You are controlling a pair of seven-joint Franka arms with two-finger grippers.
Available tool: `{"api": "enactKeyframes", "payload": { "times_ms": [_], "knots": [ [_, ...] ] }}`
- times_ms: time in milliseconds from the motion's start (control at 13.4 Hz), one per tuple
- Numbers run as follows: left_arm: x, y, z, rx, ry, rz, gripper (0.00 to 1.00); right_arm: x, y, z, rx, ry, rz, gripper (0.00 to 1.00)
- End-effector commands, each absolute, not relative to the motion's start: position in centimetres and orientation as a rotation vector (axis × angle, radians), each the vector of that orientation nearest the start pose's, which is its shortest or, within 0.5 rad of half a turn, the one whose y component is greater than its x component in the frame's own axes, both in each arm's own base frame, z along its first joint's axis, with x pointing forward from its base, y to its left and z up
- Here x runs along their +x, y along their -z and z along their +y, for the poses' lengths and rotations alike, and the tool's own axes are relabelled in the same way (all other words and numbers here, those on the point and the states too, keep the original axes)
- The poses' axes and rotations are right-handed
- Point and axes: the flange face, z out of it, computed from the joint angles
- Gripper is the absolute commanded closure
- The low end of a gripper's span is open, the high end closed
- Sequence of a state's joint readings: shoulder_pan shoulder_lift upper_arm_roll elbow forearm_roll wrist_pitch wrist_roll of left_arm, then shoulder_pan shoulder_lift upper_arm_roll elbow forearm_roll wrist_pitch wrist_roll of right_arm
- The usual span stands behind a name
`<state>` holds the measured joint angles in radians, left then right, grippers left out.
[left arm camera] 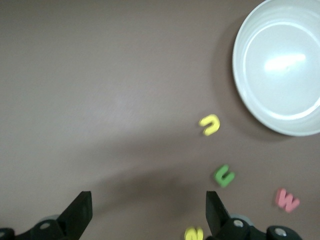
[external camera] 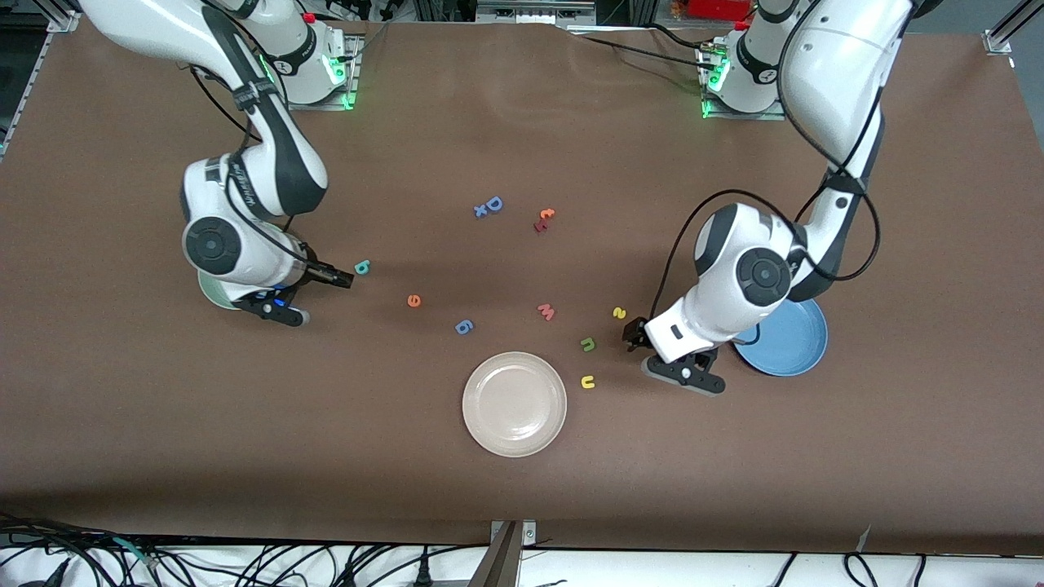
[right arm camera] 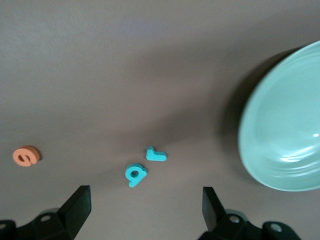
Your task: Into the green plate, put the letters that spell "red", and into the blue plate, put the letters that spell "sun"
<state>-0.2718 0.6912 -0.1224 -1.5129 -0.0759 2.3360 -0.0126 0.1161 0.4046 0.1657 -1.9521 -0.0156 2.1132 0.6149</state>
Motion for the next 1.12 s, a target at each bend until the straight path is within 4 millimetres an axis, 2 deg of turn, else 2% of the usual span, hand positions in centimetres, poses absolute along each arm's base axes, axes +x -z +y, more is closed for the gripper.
{"api": "enactKeyframes", "payload": {
  "times_ms": [0, 149, 372, 521, 670, 745, 819, 894, 1043],
  "knots": [
    [69.5, -24.9, -30.3, -3.159, 0.250, 0.697, 0.00, 55.1, -22.8, 17.9, -3.106, -0.336, 0.608, 0.02],
    [69.9, -22.7, -31.1, -3.132, 0.340, 0.785, 0.00, 54.4, -20.9, 19.0, -3.095, -0.326, 0.665, 0.02],
    [69.9, -20.0, -32.4, -3.128, 0.496, 0.806, 0.00, 53.6, -19.3, 20.2, -3.086, -0.314, 0.706, 0.02],
    [69.3, -18.4, -33.5, -3.119, 0.495, 0.838, 0.00, 53.1, -18.6, 19.9, -3.087, -0.329, 0.736, 0.18],
    [68.4, -17.2, -34.8, -3.109, 0.475, 0.884, 0.00, 52.7, -18.3, 19.8, -3.091, -0.342, 0.736, 0.23],
    [67.5, -16.6, -36.2, -3.098, 0.463, 0.920, 0.00, 52.3, -18.1, 19.6, -3.095, -0.354, 0.736, 0.36],
    [67.0, -16.5, -36.8, -3.074, 0.458, 0.957, 0.01, 52.1, -18.1, 19.5, -3.096, -0.356, 0.738, 0.37],
    [67.1, -16.3, -36.6, -3.040, 0.461, 0.988, 0.04, 52.0, -18.1, 19.5, -3.097, -0.358, 0.738, 0.37],
    [67.0, -15.6, -36.4, -2.989, 0.454, 1.035, 0.20, 51.6, -18.1, 19.0, -3.094, -0.339, 0.747, 0.37]
  ]
}}
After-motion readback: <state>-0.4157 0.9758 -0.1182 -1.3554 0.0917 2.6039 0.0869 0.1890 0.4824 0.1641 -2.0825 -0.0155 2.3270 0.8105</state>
